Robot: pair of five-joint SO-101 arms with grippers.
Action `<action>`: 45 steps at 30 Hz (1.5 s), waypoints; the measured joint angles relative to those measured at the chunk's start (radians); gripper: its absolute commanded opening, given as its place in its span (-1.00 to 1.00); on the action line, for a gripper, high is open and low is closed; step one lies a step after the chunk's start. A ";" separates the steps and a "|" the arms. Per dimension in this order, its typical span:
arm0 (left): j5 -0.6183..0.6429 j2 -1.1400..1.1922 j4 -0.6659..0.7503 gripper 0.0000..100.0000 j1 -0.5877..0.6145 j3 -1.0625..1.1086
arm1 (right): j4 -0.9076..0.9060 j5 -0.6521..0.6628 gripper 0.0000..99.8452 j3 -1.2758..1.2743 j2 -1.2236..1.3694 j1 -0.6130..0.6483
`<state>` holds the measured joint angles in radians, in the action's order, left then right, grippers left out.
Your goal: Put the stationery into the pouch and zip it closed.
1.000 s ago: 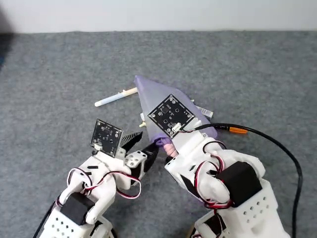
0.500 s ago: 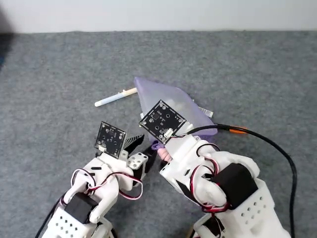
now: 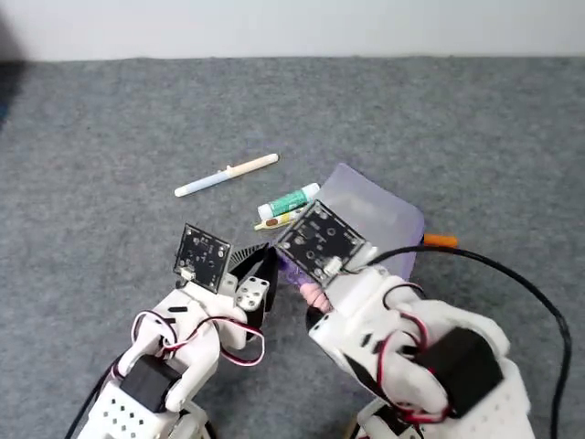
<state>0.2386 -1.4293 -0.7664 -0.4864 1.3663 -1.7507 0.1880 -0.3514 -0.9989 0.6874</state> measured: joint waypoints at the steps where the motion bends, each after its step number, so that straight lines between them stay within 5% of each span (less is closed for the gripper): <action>1: 0.000 -0.002 -0.014 -0.98 0.015 -0.002 | 0.000 0.000 -0.98 0.000 -0.011 -0.012; 11: 0.000 0.008 -0.141 -0.98 0.241 -0.015 | -0.003 0.224 -0.98 -0.003 -0.140 -0.327; 19: 0.000 -0.002 -0.295 -0.98 0.252 -0.120 | -0.003 0.341 -0.98 -0.132 -0.290 -0.563; 28: 0.000 0.002 -0.500 -0.98 0.252 -0.319 | 0.008 0.334 -0.97 -0.175 -0.430 -0.583; 36: -0.002 0.008 -0.563 -0.98 0.315 -0.522 | 0.075 0.227 -0.47 -0.175 -0.500 -0.606; 45: -0.187 -0.005 -0.822 -0.98 0.454 -0.683 | 0.017 0.129 -0.47 -0.161 -0.519 -0.614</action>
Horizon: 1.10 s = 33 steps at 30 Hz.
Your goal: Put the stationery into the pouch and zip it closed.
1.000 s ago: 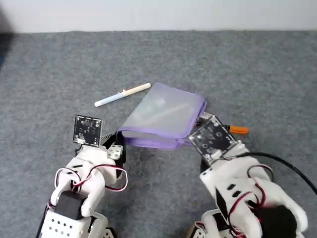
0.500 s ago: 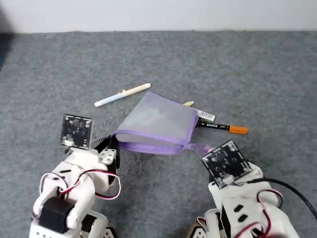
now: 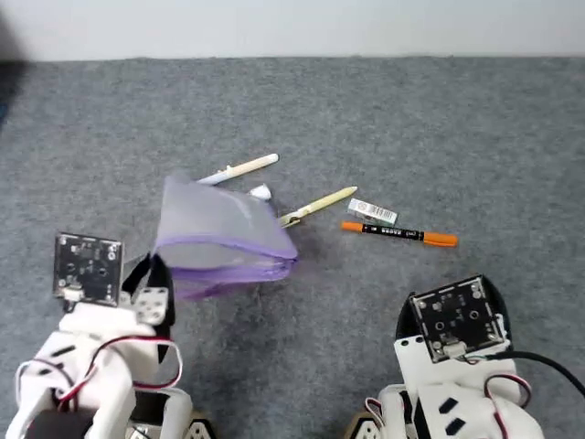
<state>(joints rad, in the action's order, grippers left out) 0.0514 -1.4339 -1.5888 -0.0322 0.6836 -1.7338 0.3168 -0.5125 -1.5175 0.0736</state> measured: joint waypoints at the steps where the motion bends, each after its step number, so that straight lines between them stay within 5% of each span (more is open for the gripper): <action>1: -0.011 0.000 -0.032 -0.98 0.005 -0.014 | 0.000 -0.009 -0.47 0.000 0.000 0.000; 11: -0.040 0.000 -0.141 -0.97 0.014 -0.038 | 0.000 -0.069 -0.47 -0.025 0.000 0.000; 22: -0.041 0.000 0.032 -0.97 0.021 0.204 | 0.000 -0.094 -0.47 -0.028 0.000 0.000; 29: -0.041 0.000 0.167 -0.66 0.035 0.262 | 0.000 -0.094 -0.47 -0.028 0.000 0.000; 33: -0.011 0.002 0.233 -0.67 0.091 0.292 | 0.000 -0.094 -0.47 -0.028 0.000 0.002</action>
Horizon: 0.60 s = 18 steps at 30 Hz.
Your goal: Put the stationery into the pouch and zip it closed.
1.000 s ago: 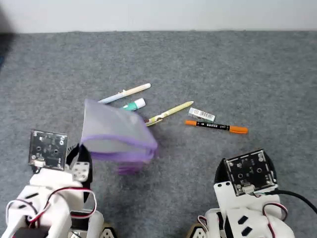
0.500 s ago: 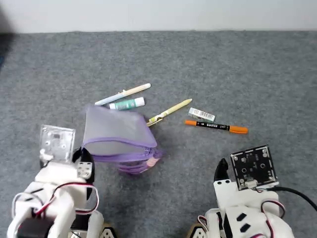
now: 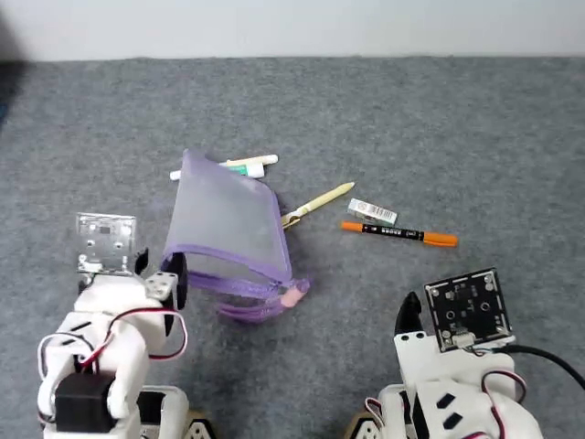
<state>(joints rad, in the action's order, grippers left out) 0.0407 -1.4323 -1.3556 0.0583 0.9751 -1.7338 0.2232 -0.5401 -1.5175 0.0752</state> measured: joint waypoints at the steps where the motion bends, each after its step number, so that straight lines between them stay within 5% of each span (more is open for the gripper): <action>1: 0.002 0.000 0.014 -0.68 0.000 0.021 | 0.000 0.000 -0.47 0.000 0.000 0.000; 11: 0.002 0.009 0.238 -0.97 0.006 0.206 | 0.000 0.000 -0.47 -0.003 0.000 0.000; 18: -0.009 0.011 0.176 -0.97 0.009 0.189 | 0.000 -0.002 -0.47 -0.003 0.000 0.000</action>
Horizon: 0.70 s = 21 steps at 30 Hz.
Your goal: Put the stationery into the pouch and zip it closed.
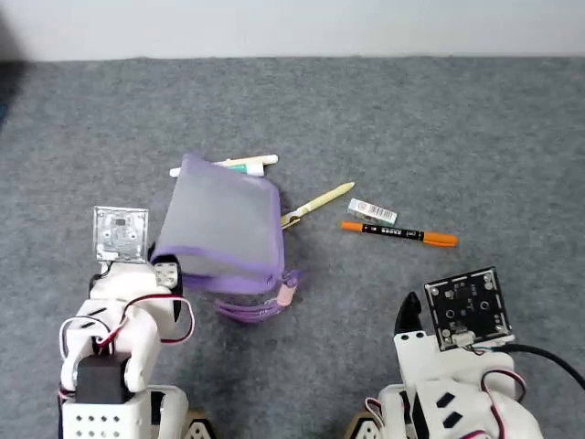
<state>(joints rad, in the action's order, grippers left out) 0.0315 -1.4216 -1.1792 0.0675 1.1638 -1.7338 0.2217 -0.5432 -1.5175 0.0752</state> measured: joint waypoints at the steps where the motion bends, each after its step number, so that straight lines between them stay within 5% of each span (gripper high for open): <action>1: 0.000 0.000 -0.034 -0.97 0.000 -0.017 | 0.000 0.000 -0.48 0.000 0.000 0.000; 8: 0.000 0.000 -0.227 -0.98 0.035 -0.230 | 0.000 0.000 -0.82 0.000 0.000 0.000; 15: 0.012 -0.009 -0.404 -0.98 0.138 -0.416 | 0.000 0.000 -0.84 -0.009 0.003 0.000; 21: 0.017 -0.011 -0.525 -0.98 0.144 -0.470 | 0.000 -0.100 -0.84 -0.009 0.252 -0.002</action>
<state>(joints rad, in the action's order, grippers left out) 0.0483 -1.4323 -1.7039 0.2117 0.6943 -1.7338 0.1220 -0.5524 -1.2658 0.0736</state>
